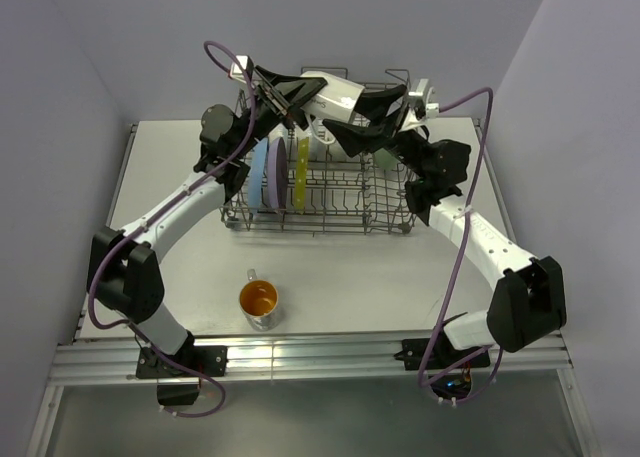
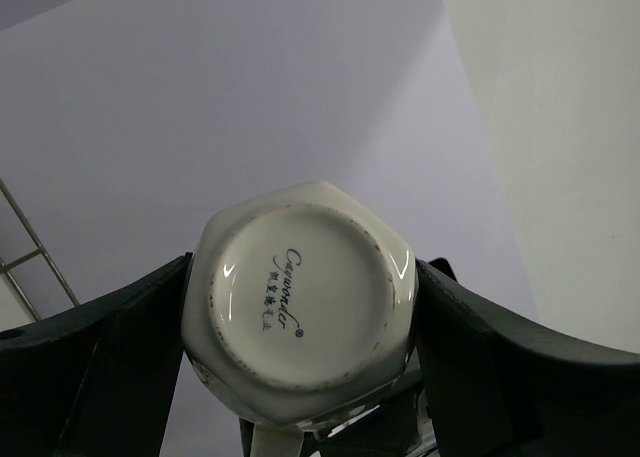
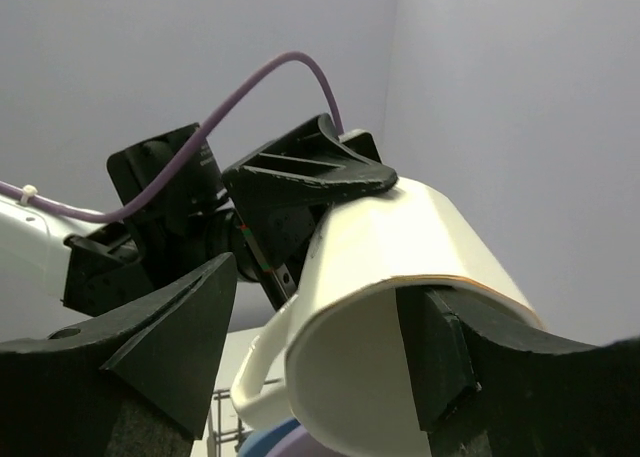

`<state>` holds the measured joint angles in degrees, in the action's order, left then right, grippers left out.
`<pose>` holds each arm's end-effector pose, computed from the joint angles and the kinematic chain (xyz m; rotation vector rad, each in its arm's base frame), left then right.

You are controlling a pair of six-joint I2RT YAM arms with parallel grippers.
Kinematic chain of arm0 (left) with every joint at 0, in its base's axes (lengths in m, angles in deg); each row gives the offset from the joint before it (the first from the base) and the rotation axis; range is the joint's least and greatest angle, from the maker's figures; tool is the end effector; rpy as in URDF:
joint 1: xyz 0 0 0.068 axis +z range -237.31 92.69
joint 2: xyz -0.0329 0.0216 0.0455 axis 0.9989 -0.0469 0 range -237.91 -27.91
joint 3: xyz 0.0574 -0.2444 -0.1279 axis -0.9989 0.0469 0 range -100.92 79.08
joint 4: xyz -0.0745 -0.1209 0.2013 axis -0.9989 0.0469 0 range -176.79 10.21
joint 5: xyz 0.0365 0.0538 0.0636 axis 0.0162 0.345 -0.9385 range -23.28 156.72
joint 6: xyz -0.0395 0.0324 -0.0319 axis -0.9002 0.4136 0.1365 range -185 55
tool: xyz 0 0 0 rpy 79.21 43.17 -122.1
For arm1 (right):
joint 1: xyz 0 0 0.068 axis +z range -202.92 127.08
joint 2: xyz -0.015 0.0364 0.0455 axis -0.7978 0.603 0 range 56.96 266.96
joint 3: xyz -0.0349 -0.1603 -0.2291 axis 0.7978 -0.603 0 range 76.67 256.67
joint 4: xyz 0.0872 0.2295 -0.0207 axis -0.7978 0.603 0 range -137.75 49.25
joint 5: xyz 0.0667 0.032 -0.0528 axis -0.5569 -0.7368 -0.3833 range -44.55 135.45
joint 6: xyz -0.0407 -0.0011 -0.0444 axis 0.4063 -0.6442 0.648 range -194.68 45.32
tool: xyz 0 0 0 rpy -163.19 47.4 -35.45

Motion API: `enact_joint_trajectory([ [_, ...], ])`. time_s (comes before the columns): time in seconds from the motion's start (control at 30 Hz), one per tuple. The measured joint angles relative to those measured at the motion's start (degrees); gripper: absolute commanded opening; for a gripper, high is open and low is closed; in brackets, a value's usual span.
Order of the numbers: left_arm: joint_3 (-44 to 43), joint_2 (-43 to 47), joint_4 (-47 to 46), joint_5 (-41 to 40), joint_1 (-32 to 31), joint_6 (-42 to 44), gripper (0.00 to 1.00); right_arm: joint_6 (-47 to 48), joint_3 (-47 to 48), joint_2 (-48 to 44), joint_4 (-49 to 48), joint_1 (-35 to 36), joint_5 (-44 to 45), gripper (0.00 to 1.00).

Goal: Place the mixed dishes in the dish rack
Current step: Pass the cup from the right arm to the left, then place the cup upside down on the dish rack

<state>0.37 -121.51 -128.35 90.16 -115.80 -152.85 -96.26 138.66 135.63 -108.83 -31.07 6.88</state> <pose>0.3223 -0.1952 0.4370 -0.2703 1.3792 -1.9807 0.2499 0.1302 0.4493 -0.6642 0.7945 0.9594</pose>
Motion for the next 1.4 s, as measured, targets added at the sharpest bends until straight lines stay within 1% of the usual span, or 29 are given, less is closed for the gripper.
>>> enact_joint_trajectory([
  [0.07, 0.02, 0.13, 0.50, 0.44, 0.37, 0.70, 0.00, -0.04, -0.50, -0.11, -0.02, -0.52, -0.15, 0.75],
  [0.13, 0.09, 0.13, 0.98, 0.72, 0.94, 1.53, 0.00, -0.07, -0.85, -0.15, -0.02, -1.77, -1.38, 0.76],
  [0.37, 0.09, 0.13, 4.39, 0.96, 3.08, 4.26, 0.00, -1.38, -4.70, -2.14, -0.22, -6.12, -6.10, 0.76],
  [0.5, 0.09, 0.13, 5.95, 1.18, 3.78, 5.22, 0.00, -3.39, -5.40, -3.19, -0.26, -7.74, -8.24, 0.74],
  [0.6, -0.24, 0.13, 8.31, 1.40, 3.80, 6.71, 0.00, -6.32, -5.40, -4.79, -0.17, -11.17, -9.64, 0.72],
  [0.67, -1.57, 0.07, 11.69, 1.75, 3.69, 8.72, 0.00, -8.26, -5.33, -6.12, 0.35, -14.71, -10.54, 0.72],
  [0.77, -5.03, -0.09, 17.57, 1.73, 3.19, 13.22, 0.00, -10.69, -3.23, -7.43, 4.50, -20.33, -11.89, 0.72],
  [0.9, -11.58, -1.70, 23.58, 1.66, 1.66, 19.91, 0.00, -11.19, 1.20, -7.61, 13.66, -25.83, -13.73, 0.72],
  [1.17, -29.79, -13.64, 36.24, -0.22, -3.06, 33.64, 0.00, -11.67, 5.55, -7.63, 24.96, -31.45, -13.60, 0.72],
  [1.23, -32.22, -16.59, 38.86, -1.36, -4.00, 36.28, 0.00, -11.85, 6.21, -7.63, 26.60, -32.44, -13.35, 0.72],
  [1.4, -34.42, -22.32, 44.02, -3.28, -5.62, 41.00, 0.00, -11.72, 7.56, -7.63, 30.64, -34.42, -12.87, 0.72],
])
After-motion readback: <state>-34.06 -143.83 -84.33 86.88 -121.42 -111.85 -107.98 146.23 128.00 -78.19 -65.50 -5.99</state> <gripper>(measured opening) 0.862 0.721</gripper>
